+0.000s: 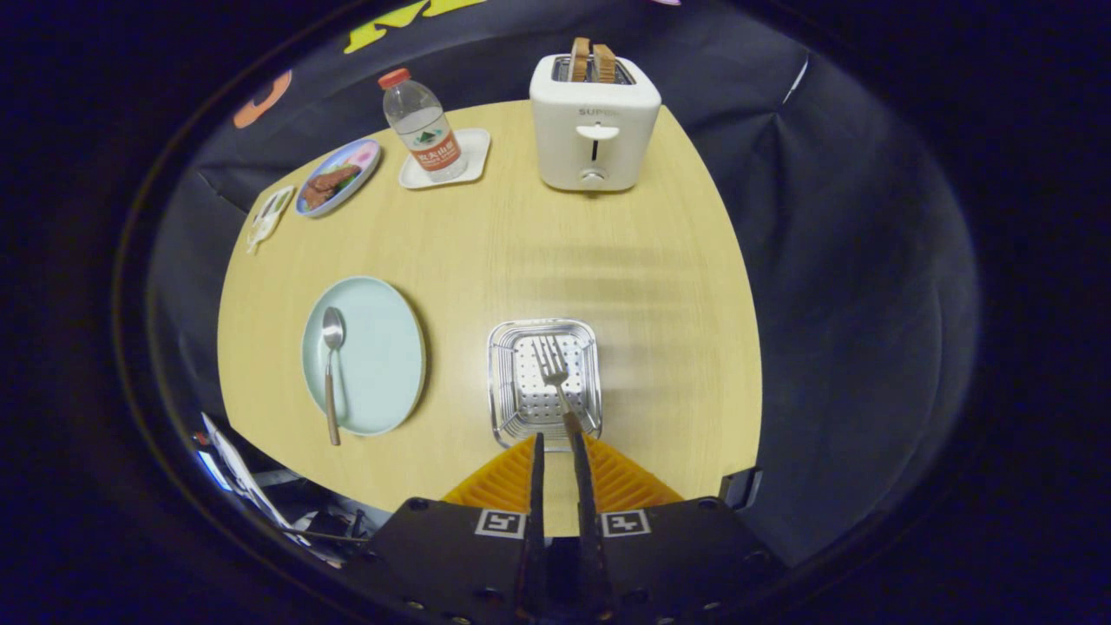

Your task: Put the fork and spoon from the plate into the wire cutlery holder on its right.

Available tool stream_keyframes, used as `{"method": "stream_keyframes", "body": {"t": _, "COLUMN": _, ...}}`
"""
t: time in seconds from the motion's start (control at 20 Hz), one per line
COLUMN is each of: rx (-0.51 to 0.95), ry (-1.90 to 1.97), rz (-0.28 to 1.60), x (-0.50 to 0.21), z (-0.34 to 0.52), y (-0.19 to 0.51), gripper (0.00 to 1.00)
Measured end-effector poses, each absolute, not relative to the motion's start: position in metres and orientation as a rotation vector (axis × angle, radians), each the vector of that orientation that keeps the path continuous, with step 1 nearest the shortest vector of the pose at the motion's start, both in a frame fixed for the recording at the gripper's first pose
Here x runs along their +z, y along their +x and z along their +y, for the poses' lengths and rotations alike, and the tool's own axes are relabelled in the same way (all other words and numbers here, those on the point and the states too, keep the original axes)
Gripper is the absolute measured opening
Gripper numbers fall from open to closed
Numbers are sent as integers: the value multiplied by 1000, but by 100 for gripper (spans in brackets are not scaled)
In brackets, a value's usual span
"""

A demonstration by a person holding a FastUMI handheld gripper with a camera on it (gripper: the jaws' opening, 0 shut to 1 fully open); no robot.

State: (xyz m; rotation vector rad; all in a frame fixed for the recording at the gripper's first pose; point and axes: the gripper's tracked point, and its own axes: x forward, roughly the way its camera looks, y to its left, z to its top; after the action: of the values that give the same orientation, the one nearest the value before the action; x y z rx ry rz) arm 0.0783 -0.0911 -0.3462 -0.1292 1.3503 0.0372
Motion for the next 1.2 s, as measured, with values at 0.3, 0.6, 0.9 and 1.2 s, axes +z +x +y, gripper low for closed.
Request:
{"method": "stream_keyframes", "body": {"t": 0.3, "rx": 99, "ry": -70, "rz": 1253, "x": -347, "z": -55, "y": 84, "gripper": 58}}
{"method": "stream_keyframes", "body": {"t": 0.6, "rx": 112, "ry": -103, "rz": 1179, "x": -349, "z": -5, "y": 79, "gripper": 97}}
{"method": "stream_keyframes", "body": {"t": 0.9, "rx": 167, "ry": -142, "rz": 1160, "x": -372, "z": 67, "y": 75, "gripper": 97}}
{"method": "stream_keyframes", "body": {"t": 1.2, "rx": 231, "ry": -78, "rz": 1161, "x": -414, "z": 131, "y": 62, "gripper": 96}}
